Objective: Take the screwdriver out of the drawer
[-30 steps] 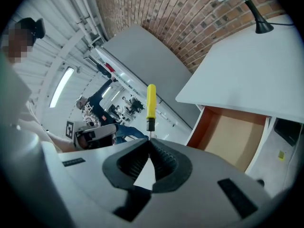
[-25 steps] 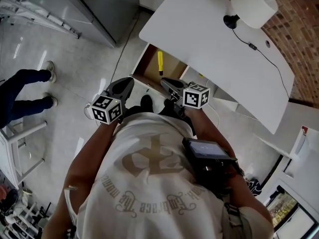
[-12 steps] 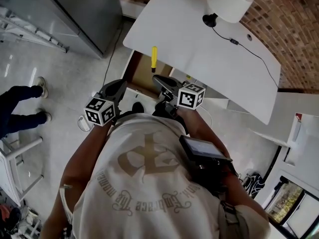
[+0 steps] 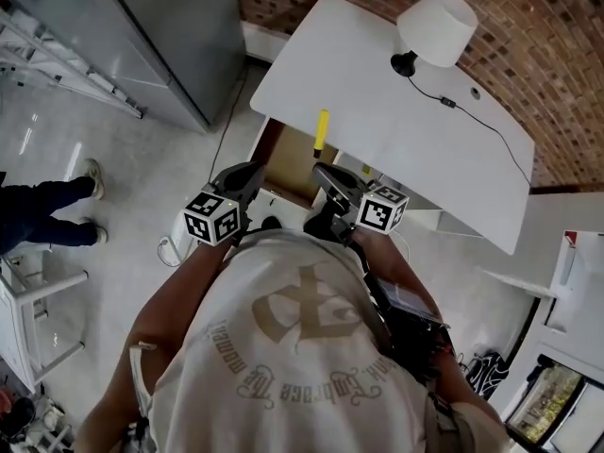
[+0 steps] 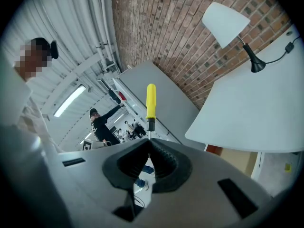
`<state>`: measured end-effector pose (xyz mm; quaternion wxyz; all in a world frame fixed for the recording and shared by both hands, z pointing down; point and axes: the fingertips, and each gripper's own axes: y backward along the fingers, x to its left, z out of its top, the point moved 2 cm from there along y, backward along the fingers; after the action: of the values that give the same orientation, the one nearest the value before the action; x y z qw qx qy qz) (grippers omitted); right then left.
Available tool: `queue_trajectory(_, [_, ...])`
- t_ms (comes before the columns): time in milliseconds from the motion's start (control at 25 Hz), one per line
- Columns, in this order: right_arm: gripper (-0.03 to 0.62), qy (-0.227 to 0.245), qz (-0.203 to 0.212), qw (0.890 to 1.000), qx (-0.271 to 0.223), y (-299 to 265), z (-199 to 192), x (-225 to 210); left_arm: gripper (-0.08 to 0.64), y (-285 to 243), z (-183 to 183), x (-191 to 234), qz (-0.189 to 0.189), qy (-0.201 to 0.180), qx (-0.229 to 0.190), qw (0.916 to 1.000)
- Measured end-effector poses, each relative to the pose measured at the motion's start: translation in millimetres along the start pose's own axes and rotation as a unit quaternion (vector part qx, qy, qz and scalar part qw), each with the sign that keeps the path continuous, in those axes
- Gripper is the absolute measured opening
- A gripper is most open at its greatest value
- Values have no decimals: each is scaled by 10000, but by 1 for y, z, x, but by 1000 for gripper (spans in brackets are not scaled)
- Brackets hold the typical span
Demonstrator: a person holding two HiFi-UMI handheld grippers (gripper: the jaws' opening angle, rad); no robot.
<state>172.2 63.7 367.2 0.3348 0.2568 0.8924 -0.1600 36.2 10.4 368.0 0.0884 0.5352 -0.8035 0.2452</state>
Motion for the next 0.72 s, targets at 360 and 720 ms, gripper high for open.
queue_trajectory(360, [14,52,-76,9998,-193,8,9,0,14,-8,7,-7,-179,-186,38,9997])
queue_trajectory(720, [14,-99,-64,9993,-355,1,8,-2,14,-7,8,1,-193,-287,172,9993])
